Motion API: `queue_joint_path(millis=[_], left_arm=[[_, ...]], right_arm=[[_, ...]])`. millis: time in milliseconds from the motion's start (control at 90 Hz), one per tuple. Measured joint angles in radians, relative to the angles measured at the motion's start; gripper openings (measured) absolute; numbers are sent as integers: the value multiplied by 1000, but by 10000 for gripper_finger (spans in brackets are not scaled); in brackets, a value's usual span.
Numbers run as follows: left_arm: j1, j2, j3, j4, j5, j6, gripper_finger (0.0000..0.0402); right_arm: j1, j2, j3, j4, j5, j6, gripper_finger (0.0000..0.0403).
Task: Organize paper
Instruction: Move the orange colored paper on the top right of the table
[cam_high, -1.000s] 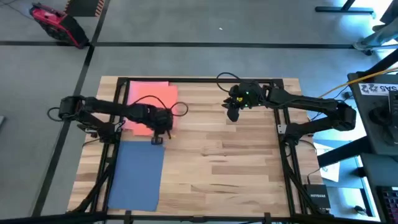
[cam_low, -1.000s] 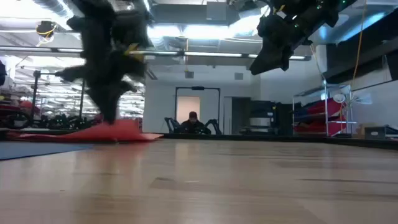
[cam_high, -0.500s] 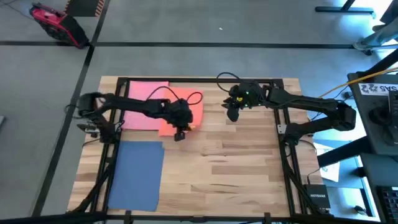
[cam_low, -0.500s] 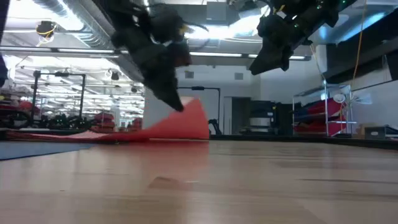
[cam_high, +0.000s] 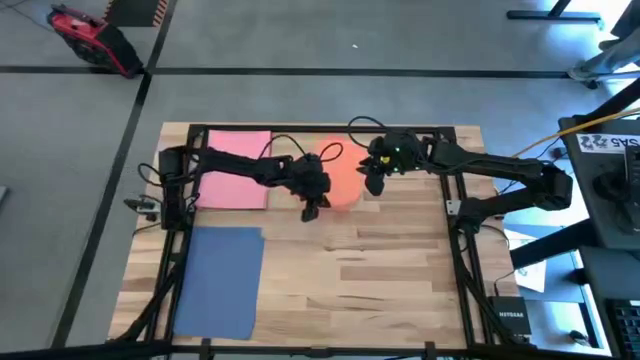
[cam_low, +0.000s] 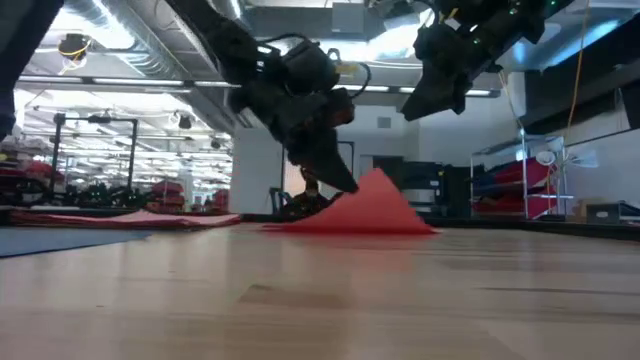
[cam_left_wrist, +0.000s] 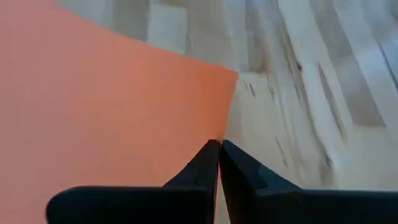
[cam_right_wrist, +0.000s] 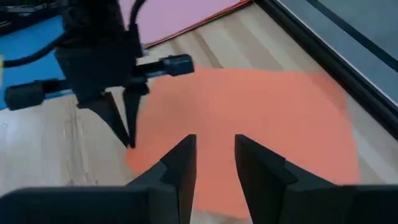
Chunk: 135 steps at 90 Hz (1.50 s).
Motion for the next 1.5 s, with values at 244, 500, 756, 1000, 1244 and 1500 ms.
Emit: queue_joint_path(millis=[244, 500, 756, 1000, 1244, 1500], left_arm=[[6, 81, 80, 48, -2, -11, 0], [17, 84, 110, 209, 15, -220, 34], [29, 83, 114, 287, 21, -359, 102], [102, 42, 113, 269, -9, -440, 18], [210, -31, 49, 193, 24, -451, 0], [283, -146, -113, 436, 65, -582, 0]], right_arm=[[0, 0, 0, -2, 11, -26, 99], [0, 0, 0, -4, 26, -28, 99], [0, 0, 0, -4, 26, -28, 99], [0, 2, 0, -107, 177, 30, 82], [14, 47, 0, -141, 207, 128, 9], [74, 237, 0, 12, 141, 137, 2]])
